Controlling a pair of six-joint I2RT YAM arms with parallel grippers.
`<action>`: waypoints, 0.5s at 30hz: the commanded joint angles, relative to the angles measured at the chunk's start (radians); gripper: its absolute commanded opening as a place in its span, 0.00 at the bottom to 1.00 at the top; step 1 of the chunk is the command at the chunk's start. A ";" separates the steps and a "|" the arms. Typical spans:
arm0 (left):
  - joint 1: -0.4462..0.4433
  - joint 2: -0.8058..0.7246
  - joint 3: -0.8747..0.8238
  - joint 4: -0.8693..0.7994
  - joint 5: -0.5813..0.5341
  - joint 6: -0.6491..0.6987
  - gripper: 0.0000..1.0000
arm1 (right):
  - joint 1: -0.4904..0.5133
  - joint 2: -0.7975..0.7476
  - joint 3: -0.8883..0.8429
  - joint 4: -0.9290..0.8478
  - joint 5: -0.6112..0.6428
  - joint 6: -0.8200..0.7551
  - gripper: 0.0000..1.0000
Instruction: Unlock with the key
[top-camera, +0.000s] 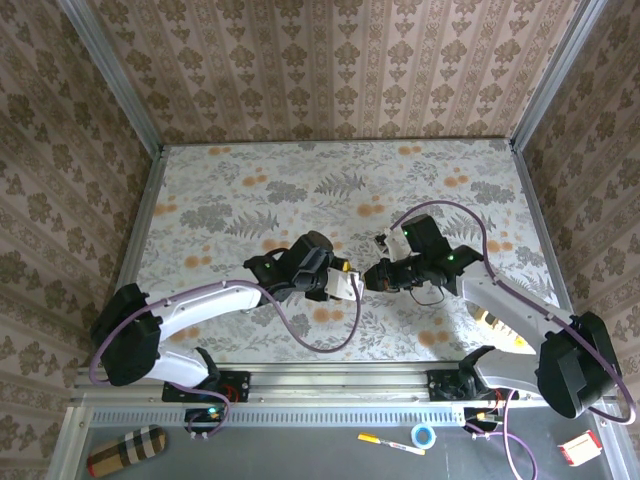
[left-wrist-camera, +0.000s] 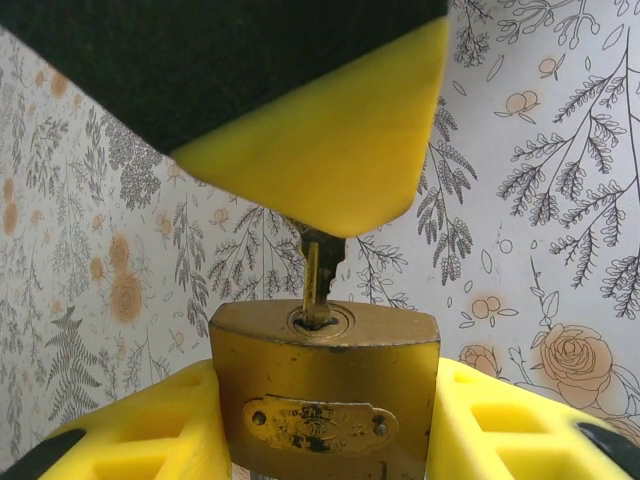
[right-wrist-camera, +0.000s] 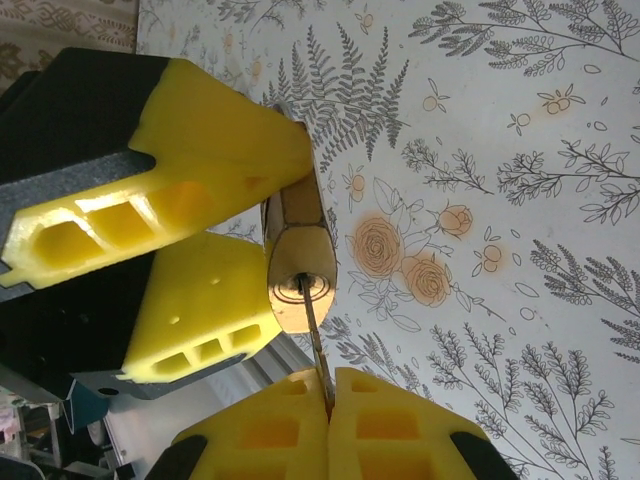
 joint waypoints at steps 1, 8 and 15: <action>-0.030 -0.010 0.009 0.109 0.060 -0.001 0.10 | 0.005 0.019 -0.002 0.067 -0.057 0.023 0.00; -0.049 -0.001 0.022 0.126 0.101 -0.028 0.06 | 0.012 0.031 0.009 0.071 -0.057 0.018 0.00; -0.082 0.004 0.018 0.190 0.100 -0.058 0.01 | 0.025 0.059 0.025 0.078 -0.053 0.017 0.00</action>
